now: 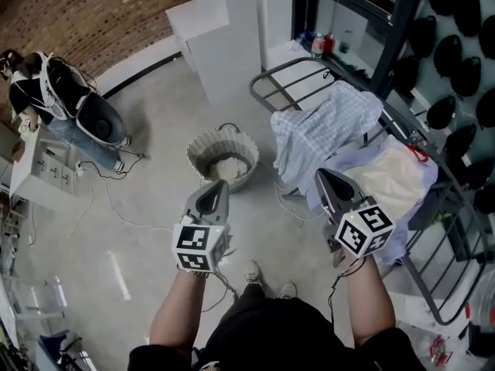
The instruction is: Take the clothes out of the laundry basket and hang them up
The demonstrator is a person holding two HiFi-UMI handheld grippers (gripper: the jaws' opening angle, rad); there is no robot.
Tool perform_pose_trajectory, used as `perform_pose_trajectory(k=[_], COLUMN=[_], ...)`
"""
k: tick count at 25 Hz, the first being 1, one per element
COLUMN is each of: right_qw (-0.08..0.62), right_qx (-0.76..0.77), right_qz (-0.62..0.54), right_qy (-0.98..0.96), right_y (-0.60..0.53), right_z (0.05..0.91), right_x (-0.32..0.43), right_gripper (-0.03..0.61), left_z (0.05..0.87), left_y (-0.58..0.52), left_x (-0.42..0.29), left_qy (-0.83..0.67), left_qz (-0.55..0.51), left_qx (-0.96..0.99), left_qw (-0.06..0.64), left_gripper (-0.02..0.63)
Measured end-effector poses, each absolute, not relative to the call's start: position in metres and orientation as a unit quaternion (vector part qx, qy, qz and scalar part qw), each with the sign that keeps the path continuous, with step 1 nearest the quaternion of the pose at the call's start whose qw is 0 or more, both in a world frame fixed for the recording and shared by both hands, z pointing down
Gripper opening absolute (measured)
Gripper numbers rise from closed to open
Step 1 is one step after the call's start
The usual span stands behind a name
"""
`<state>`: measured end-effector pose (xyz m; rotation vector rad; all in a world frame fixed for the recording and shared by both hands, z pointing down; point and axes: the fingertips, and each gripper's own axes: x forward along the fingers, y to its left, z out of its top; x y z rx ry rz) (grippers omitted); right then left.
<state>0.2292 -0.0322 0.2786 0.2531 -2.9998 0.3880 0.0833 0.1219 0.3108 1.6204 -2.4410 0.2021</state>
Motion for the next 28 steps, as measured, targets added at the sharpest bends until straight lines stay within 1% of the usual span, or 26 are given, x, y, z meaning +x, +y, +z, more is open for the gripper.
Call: perform_pose_trajectory(k=[6,10,20,28], right_qw=[0.055,0.050,0.063,0.065], right_qx=[0.052,0.032,0.011,0.065], right_qz=[0.130,0.132,0.140,0.134], right_qy=[-0.989,-0.989,-0.988,-0.987], right_y=[-0.017,-0.006,0.029,0.043], right_z=[0.281,0.280,0.292,0.284], right_x=[0.277,0.290,0.294,0.308], right_gripper=[0.005,0.006,0.006,0.006], left_z=[0.307,0.300,0.308,0.307], left_y=[0.139,0.157,0.194,0.192], left_x=[0.147,0.170,0.182,0.181], left_qy=[-0.833,-0.839,-0.846,-0.819], left_qz=[0.076,0.088,0.087,0.073], left_qx=[0.538,0.529,0.515,0.560], left_qw=[0.100,0.096,0.108,0.107], left_gripper=[0.012,0.012,0.012,0.012])
